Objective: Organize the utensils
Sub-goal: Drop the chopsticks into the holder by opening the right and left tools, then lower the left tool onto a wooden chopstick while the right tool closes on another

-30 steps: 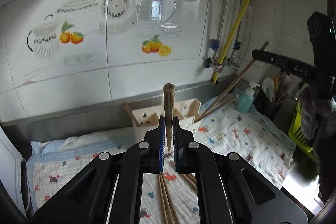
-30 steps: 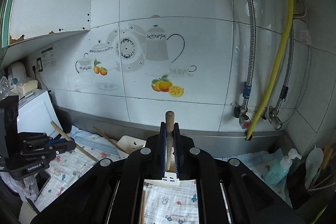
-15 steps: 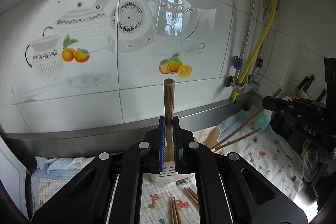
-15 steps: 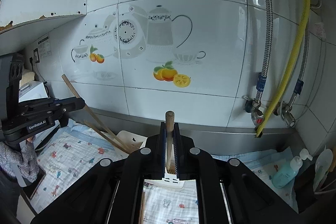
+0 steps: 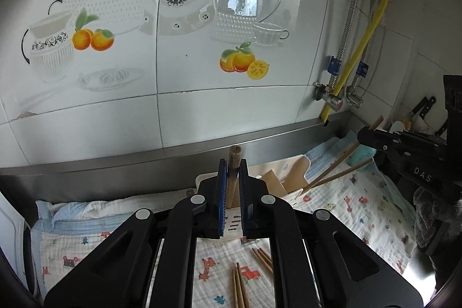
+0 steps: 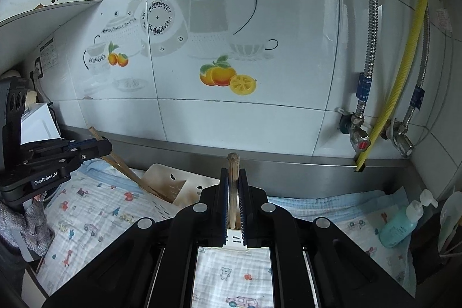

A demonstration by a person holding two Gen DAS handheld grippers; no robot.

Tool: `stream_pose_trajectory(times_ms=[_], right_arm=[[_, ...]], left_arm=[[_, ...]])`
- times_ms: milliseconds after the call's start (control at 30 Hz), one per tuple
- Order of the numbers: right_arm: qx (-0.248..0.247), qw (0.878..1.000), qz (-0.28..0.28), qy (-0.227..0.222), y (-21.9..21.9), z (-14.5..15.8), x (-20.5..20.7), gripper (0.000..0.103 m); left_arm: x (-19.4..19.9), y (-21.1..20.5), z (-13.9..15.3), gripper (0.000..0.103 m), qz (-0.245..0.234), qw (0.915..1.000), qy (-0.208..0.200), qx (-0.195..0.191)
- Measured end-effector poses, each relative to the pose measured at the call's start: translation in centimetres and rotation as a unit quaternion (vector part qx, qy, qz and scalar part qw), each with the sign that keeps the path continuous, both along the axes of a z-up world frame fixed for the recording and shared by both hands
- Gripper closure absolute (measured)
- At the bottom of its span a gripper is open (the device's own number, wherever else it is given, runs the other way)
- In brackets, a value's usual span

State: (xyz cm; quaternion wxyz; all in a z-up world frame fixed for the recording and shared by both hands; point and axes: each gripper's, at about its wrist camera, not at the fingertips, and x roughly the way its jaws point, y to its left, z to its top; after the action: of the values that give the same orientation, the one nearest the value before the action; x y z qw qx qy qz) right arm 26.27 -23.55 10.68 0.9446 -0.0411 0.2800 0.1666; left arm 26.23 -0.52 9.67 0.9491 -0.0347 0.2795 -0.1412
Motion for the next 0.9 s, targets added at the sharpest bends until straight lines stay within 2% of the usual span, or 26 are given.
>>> stream_pose_trajectory(times_ms=[67,167,233,300,333,367,533,700,900], right_arm=[[0.001,1.0,-0.003,-0.002,-0.2,0.1,0.0,0.095],[0.001,1.0,-0.006,-0.009,-0.3,0.4,-0.4,0.087],[0.0,1.0,-0.006,-0.015,-0.4,0.7,-1.0,0.087],[0.002,1.0,-0.003,-0.023,-0.5,1.0,-1.9,0.085],[0.0,1.0,-0.003,-0.028,-0.6,1.2,-2.4,0.083],[-0.001,0.999,-0.002,-0.034,-0.6,1.4,-3.0,0.08],[0.003,0.999,0.01,-0.046,-0.7,1.2,-6.5,0.079],[-0.002,0.999,0.019,-0.05,-0.4,-0.7,-10.3,0.076],[-0.001,0.999,0.024,-0.032,0.0,-4.7,-14.0,0.076]], left_arm=[[0.0,0.2,0.1,0.095,-0.003,1.0,-0.001,-0.007],[-0.4,0.2,0.6,0.094,-0.004,0.9999,-0.009,-0.01],[-0.8,0.3,0.9,0.093,-0.004,0.9998,-0.014,-0.012],[-1.5,0.3,1.2,0.079,-0.001,0.9998,-0.02,-0.009],[-2.0,0.4,1.4,0.075,0.001,0.9997,-0.025,-0.008],[-2.5,0.5,1.5,0.075,0.0,0.9996,-0.028,-0.009],[-5.5,0.9,1.5,0.075,-0.005,0.9992,-0.036,-0.016],[-8.5,1.5,-0.2,0.075,-0.006,0.9995,-0.027,-0.017],[-11.5,2.2,-4.1,0.075,-0.004,0.9999,0.001,-0.015]])
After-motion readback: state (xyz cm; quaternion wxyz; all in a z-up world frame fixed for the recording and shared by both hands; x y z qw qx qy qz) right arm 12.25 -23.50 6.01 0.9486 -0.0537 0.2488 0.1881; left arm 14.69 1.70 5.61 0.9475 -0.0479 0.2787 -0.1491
